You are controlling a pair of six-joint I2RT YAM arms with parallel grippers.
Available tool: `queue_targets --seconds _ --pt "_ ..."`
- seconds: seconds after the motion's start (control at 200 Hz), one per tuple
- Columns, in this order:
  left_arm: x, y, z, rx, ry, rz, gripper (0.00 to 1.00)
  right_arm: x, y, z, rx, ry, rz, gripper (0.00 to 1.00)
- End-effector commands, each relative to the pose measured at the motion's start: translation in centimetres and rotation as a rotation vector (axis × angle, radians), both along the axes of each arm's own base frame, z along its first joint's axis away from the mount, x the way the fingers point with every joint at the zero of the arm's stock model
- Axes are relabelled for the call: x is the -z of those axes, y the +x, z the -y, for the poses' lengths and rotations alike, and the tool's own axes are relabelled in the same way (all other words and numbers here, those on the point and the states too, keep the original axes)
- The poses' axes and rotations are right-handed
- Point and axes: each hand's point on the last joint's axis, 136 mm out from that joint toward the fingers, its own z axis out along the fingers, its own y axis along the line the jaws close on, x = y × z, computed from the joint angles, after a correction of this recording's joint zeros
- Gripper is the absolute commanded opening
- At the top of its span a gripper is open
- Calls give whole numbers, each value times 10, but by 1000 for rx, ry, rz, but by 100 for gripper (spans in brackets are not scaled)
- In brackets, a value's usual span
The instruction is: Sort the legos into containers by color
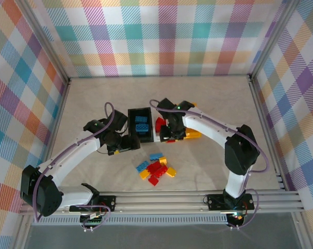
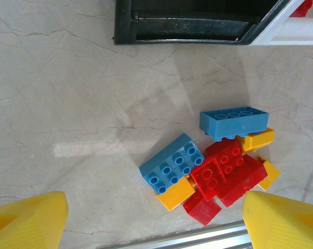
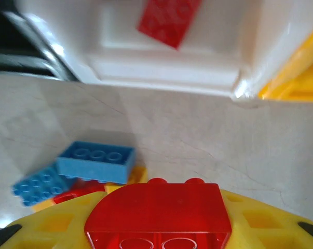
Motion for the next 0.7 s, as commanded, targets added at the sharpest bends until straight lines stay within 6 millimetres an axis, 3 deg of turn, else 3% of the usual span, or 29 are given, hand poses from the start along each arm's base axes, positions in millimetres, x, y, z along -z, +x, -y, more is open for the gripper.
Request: queue_targets --seconds 0.0,0.2,0.305,0.52,0.695 --pt "1 2 -3 -14 7 1 88 5 13 -2 -52 -62 -29 48" --pt "1 1 -5 -15 16 -5 88 18 66 -17 -78 -88 -19 48" --pt "0 0 -8 -20 23 -9 88 26 83 -17 -89 -117 -19 49" --pt "-2 -1 -13 -31 28 -7 88 36 94 -13 -83 -111 -33 58" --pt "1 0 -11 -36 21 -13 88 28 94 -15 -88 -97 -20 60"
